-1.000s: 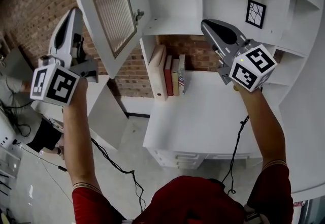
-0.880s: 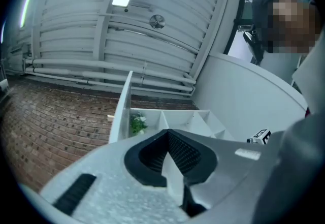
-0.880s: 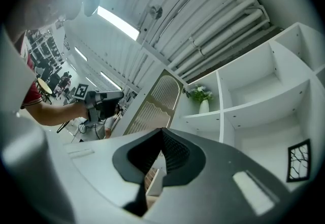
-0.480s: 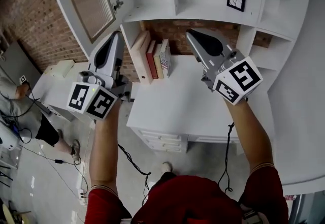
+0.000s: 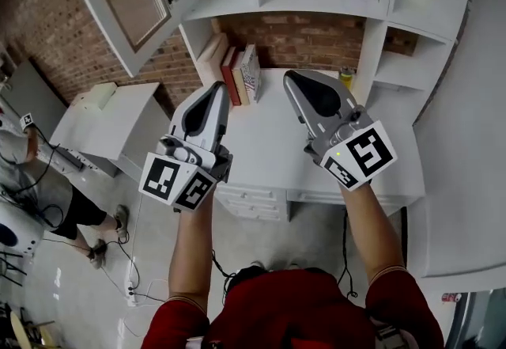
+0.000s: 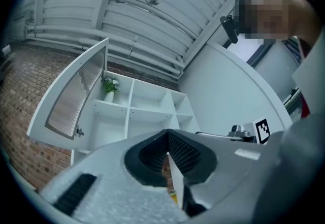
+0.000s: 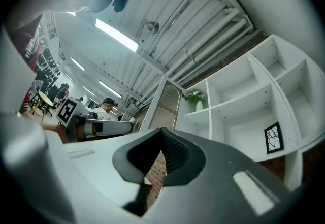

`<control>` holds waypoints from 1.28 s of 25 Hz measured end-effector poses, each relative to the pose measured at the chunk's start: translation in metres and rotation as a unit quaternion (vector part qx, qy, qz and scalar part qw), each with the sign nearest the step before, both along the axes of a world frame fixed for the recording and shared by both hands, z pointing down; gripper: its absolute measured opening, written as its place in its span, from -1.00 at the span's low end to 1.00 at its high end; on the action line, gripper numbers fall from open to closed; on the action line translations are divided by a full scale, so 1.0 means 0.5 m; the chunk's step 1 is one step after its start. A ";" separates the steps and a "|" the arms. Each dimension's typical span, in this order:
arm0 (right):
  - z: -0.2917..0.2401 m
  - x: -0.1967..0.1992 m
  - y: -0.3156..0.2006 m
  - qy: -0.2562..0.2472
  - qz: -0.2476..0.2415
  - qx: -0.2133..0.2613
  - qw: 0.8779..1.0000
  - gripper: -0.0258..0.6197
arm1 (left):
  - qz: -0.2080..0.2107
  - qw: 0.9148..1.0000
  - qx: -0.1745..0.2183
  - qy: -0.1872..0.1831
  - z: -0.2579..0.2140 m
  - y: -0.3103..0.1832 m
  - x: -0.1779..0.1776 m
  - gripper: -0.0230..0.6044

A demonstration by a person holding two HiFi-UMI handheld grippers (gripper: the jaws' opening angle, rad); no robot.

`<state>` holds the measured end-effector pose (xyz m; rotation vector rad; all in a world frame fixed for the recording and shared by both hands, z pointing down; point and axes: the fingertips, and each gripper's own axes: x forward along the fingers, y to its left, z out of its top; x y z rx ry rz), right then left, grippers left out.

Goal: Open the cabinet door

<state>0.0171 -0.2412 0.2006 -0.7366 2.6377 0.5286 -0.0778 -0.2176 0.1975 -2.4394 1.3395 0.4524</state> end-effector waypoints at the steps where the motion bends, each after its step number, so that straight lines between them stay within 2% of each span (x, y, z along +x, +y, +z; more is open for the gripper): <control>1: 0.008 0.002 0.005 -0.002 0.005 -0.002 1.000 -0.88 | 0.006 1.000 -0.002 0.002 0.010 0.005 0.005 -0.91; 5: 0.045 -0.006 0.030 0.000 0.021 -0.009 1.000 -0.88 | 0.026 0.999 -0.020 0.010 0.052 0.023 0.012 -0.91; 8: 0.075 -0.028 0.054 0.002 0.029 -0.010 1.000 -0.88 | 0.035 0.999 -0.028 -0.001 0.080 0.042 0.004 -0.91; 19: 0.188 -0.095 0.075 0.000 0.037 -0.060 0.998 -0.89 | 0.027 0.998 -0.054 0.003 0.174 0.051 -0.074 -0.91; 24: 0.207 -0.117 0.069 0.021 0.049 -0.059 0.997 -0.89 | 0.037 0.997 -0.063 0.005 0.192 0.038 -0.088 -0.91; 32: 0.206 -0.121 0.070 0.022 0.052 -0.061 0.997 -0.89 | 0.048 0.997 -0.060 0.008 0.189 0.032 -0.093 -0.91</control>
